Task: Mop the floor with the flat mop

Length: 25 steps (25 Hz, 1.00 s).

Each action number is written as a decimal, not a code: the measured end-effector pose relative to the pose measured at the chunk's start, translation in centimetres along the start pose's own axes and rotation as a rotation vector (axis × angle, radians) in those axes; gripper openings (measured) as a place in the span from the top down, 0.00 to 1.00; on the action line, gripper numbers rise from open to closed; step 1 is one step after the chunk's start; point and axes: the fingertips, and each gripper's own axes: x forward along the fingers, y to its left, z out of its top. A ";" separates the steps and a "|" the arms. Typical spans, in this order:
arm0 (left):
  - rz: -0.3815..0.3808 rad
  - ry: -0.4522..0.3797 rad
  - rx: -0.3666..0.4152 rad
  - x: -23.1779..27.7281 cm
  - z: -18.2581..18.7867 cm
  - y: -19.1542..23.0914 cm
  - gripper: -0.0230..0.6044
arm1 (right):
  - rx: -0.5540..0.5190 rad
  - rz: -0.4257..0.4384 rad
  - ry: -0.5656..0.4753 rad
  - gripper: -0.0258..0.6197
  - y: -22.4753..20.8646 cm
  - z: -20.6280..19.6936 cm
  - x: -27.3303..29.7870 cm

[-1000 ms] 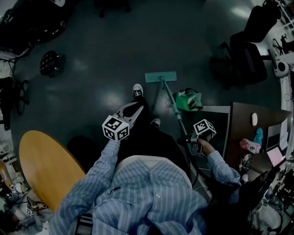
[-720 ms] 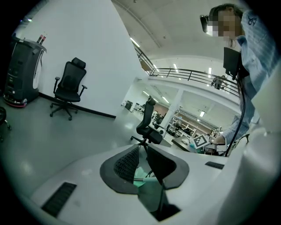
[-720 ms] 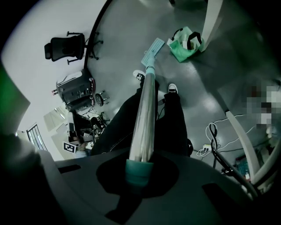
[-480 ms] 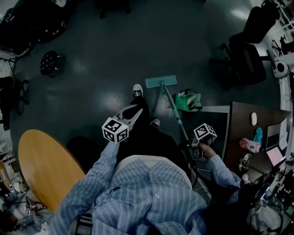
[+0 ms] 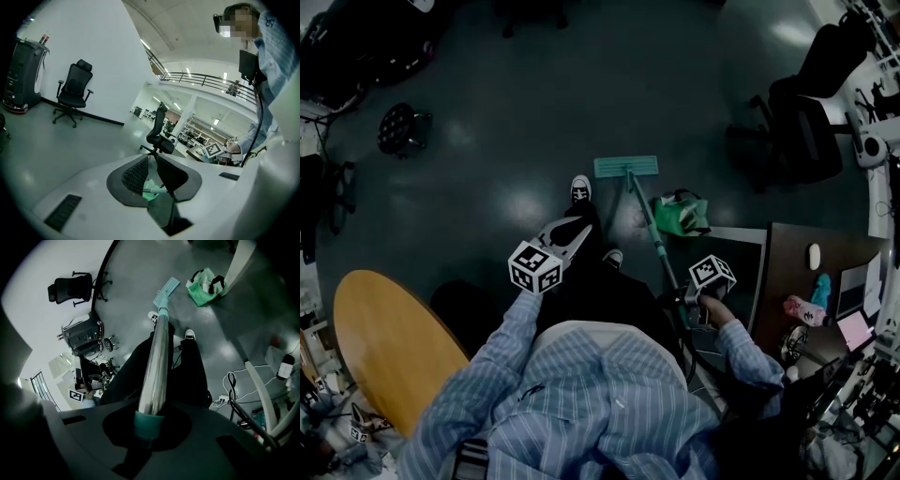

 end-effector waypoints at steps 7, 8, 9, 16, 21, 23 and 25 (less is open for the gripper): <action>0.022 0.014 -0.021 1.4 2.1 3.5 0.86 | -0.006 0.007 -0.012 0.94 3.8 5.3 -1.2; 0.026 0.015 -0.024 1.7 2.6 4.0 0.86 | -0.008 0.005 -0.015 0.94 4.5 6.3 -1.5; 0.028 0.017 -0.027 2.1 3.0 4.7 0.86 | -0.009 0.000 -0.018 0.94 5.2 7.3 -1.8; 0.030 0.032 -0.047 5.9 7.1 9.9 0.86 | -0.031 -0.021 -0.023 0.94 11.3 16.3 -4.3; -0.006 0.037 -0.045 9.3 11.0 14.1 0.86 | -0.042 -0.022 -0.033 0.94 16.8 24.0 -6.2; -0.020 0.049 -0.039 10.5 12.4 15.9 0.86 | -0.047 -0.026 -0.041 0.94 19.1 27.3 -6.9; -0.029 0.056 -0.038 11.6 13.8 17.8 0.86 | -0.054 -0.030 -0.049 0.94 21.5 30.8 -7.5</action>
